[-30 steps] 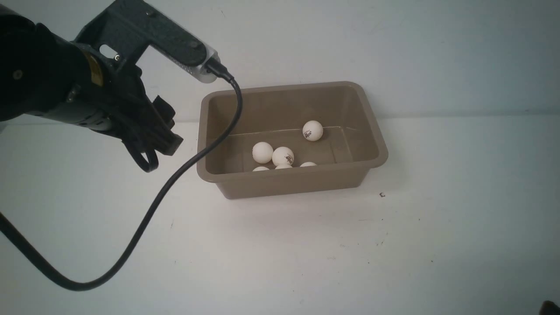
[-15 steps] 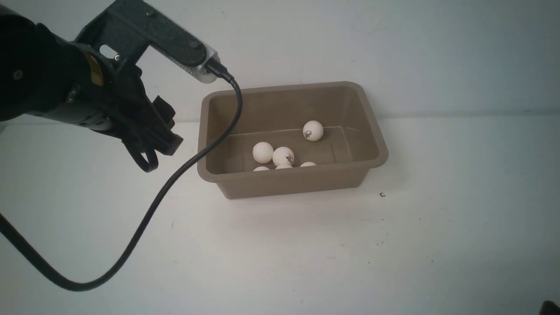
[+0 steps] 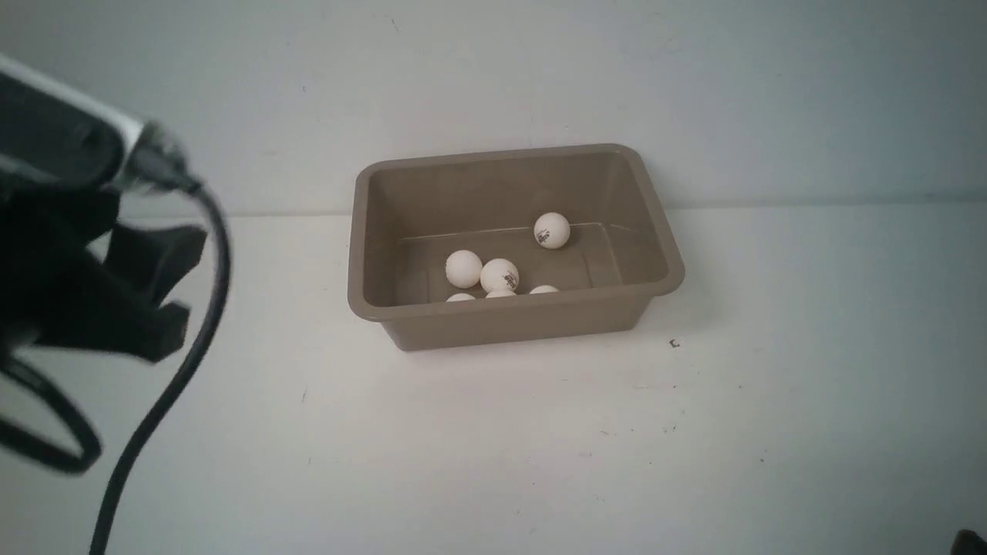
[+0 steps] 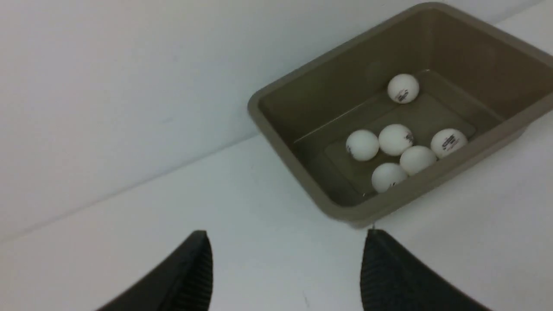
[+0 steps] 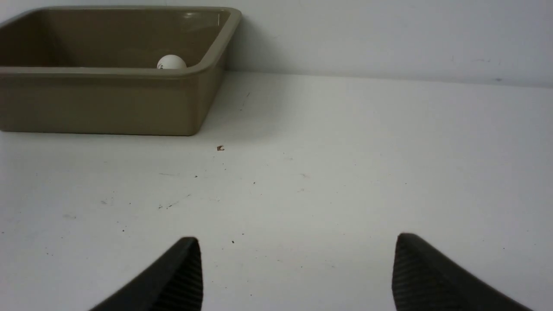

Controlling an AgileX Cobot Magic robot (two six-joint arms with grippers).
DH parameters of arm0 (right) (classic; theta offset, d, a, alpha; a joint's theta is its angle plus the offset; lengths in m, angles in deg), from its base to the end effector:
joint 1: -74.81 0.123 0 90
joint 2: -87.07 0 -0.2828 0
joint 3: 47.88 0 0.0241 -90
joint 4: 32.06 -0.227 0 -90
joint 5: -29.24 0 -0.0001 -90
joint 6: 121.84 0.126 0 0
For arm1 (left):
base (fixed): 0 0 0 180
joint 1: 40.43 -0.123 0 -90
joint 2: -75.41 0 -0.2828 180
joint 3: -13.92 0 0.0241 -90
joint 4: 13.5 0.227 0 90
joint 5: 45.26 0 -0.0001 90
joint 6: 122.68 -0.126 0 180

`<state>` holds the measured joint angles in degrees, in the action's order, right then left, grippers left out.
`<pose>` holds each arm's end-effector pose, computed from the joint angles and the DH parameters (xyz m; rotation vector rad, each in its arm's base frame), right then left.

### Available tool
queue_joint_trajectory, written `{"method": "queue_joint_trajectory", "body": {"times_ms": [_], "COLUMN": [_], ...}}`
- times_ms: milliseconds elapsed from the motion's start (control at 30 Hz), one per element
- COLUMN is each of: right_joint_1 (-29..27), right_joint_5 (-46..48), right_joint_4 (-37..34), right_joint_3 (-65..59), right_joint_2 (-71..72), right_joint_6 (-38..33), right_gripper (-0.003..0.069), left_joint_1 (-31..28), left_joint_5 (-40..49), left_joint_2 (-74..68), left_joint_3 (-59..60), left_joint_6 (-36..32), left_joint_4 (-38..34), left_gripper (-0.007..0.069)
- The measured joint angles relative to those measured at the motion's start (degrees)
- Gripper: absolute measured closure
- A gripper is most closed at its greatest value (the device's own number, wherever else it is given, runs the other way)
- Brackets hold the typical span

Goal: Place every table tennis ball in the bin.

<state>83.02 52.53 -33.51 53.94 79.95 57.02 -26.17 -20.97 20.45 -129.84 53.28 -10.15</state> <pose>0.0622 0.0103 0.1604 -0.1394 1.8915 0.1093 0.1740 -0.0411 0.3197 0.3583 1.9832 -0.0554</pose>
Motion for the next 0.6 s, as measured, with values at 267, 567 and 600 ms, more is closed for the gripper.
{"method": "queue_joint_trajectory", "body": {"times_ms": [267,567,600], "right_joint_1": [0.0,0.0,0.0], "right_joint_5": [0.0,0.0,0.0], "right_joint_4": [0.0,0.0,0.0], "right_joint_3": [0.0,0.0,0.0], "right_joint_2": [0.0,0.0,0.0], "right_joint_6": [0.0,0.0,0.0], "right_gripper": [0.0125,0.0125,0.0125], "left_joint_1": [-15.3,-21.0,-21.0], "left_joint_5": [-7.0,-14.1,-13.6], "left_joint_2": [14.5,30.4,32.6], "left_joint_3": [25.7,42.4,42.5], "left_joint_6": [-3.5,-3.3,-3.3], "left_joint_4": [-6.9,-10.6,-10.7], "left_gripper": [0.0209,0.0209,0.0209]}}
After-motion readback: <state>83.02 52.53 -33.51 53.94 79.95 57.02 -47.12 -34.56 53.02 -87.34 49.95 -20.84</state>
